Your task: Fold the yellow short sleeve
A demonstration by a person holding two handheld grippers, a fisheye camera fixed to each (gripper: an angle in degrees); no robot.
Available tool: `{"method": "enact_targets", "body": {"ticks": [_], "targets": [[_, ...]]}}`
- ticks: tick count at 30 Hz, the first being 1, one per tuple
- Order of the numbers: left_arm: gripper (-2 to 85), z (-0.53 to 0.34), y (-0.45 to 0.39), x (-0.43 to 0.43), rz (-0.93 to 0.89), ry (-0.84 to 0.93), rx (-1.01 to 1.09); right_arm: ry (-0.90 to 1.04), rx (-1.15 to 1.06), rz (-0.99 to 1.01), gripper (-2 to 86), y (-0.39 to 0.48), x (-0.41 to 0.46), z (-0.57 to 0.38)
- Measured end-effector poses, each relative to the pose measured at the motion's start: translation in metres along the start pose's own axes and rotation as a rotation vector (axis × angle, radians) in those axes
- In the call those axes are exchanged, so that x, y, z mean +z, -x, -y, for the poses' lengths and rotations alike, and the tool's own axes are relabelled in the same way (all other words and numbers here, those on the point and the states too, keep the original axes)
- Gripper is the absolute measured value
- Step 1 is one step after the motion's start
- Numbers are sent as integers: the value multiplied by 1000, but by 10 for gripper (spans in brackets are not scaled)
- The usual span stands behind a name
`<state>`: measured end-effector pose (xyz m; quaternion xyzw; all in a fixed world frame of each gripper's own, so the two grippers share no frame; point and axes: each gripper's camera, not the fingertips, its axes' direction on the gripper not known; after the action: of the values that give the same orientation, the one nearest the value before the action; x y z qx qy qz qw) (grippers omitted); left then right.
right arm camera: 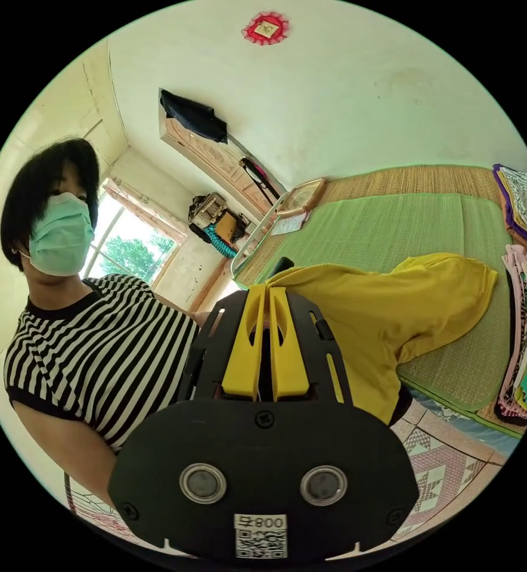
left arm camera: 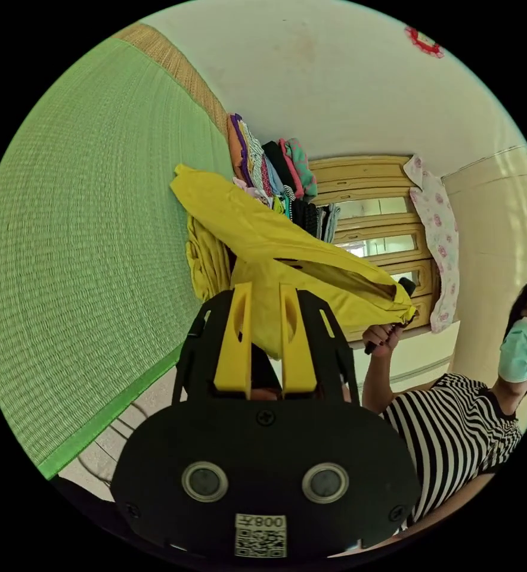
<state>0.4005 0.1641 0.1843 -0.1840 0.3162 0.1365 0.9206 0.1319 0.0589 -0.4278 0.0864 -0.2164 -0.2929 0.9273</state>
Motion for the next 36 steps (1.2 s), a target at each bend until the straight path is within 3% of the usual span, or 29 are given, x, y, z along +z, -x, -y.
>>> {"method": "enact_targets", "body": {"ticks": [7, 14, 18, 23, 29, 36], "targets": [[113, -19, 71, 1, -129, -41, -285, -65, 28, 26, 5, -12, -56, -36], [106, -12, 103, -6, -221, -89, -391, -85, 14, -9, 5, -13, -112, -63], [58, -17, 108, -19, -206, -69, -390, -107, 13, -4, 5, -20, -145, -82], [13, -35, 104, -47, -186, -69, -340, -135, 18, -16, 5, -27, -182, -103], [5, -73, 71, -123, -365, -232, -202, -224, -6, -58, 5, -25, -249, -131], [4, -124, -31, -235, -471, -341, 172, -358, -162, -159, 4, 25, -330, -147]]}}
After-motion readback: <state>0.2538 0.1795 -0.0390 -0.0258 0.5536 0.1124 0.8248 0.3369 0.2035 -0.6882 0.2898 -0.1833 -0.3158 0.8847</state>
